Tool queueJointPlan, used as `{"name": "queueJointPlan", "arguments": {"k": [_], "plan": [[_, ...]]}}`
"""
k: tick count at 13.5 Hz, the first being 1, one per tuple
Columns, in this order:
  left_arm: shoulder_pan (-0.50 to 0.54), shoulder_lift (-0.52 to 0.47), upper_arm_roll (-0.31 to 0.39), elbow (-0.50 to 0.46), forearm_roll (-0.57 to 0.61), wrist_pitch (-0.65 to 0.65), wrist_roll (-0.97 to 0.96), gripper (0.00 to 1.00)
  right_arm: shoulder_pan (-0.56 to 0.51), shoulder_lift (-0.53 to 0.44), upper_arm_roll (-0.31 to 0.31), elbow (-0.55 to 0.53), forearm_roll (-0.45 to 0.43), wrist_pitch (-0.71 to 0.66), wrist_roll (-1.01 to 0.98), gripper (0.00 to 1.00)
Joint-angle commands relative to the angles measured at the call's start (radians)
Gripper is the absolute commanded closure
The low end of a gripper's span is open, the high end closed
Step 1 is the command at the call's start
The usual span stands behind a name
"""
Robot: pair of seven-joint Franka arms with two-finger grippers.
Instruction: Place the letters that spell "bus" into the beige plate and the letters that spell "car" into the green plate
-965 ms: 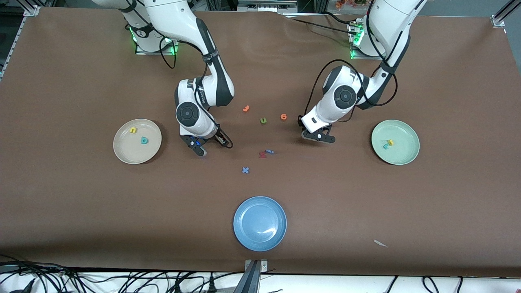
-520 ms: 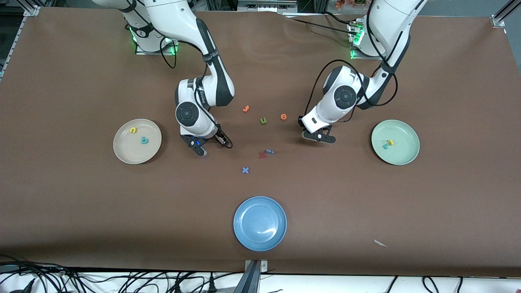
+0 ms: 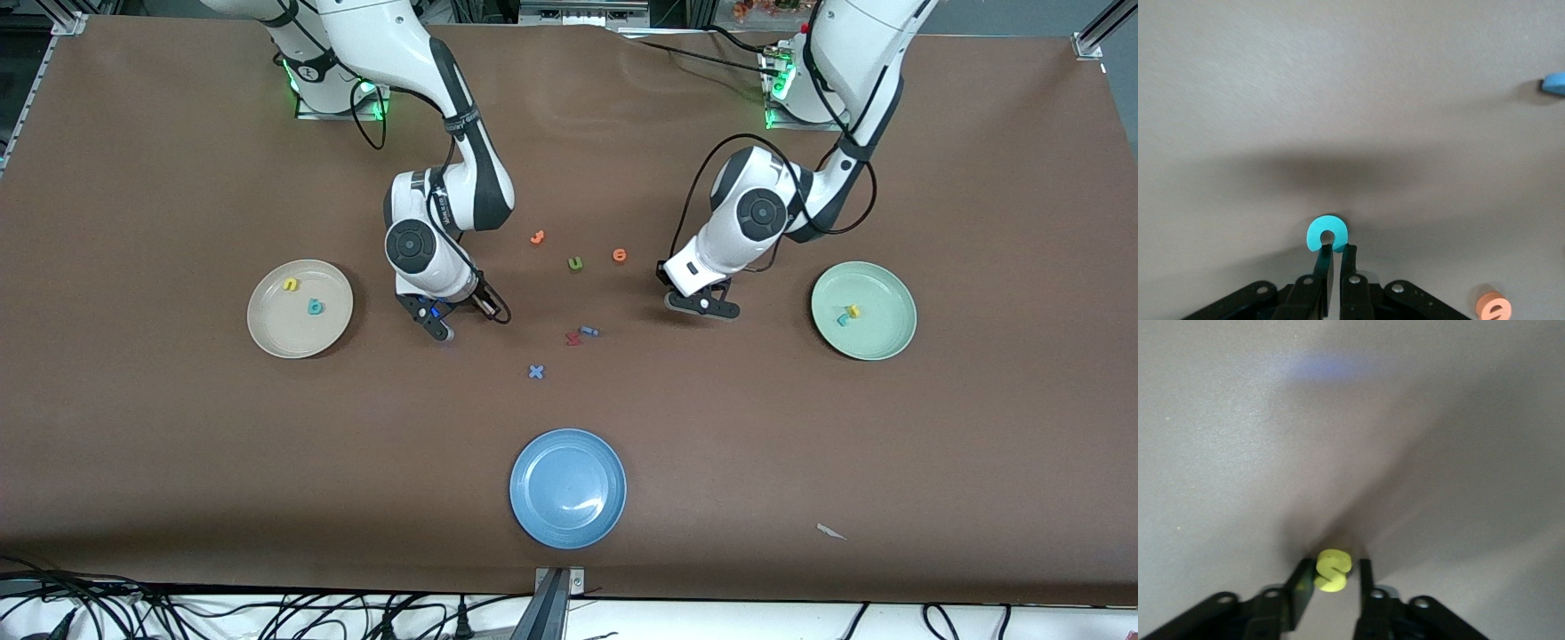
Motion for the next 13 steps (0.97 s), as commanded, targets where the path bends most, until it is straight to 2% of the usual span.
{"name": "queueJointPlan", "arguments": {"k": [1,5,7,10,13], "plan": [[0.041,-0.071,0.007,-0.005,0.066,-0.071,0.007,1.00,0.011,0.008,0.000,-0.014,0.022,0.009,-0.003,0.82],[0.049,-0.089,0.010,-0.008,0.073,-0.086,0.010,1.00,0.013,0.007,-0.003,-0.005,0.020,0.001,0.001,0.83],[0.095,-0.131,0.071,-0.009,0.130,-0.152,0.136,1.00,0.010,-0.007,-0.024,0.015,0.007,-0.069,-0.005,0.83],[0.183,-0.178,0.113,-0.017,0.132,-0.209,0.328,1.00,0.011,-0.010,-0.153,0.122,-0.078,-0.322,-0.041,0.83],[0.210,-0.189,0.134,-0.019,0.132,-0.227,0.384,1.00,0.010,-0.010,-0.304,0.159,-0.089,-0.503,-0.242,0.83]]}}
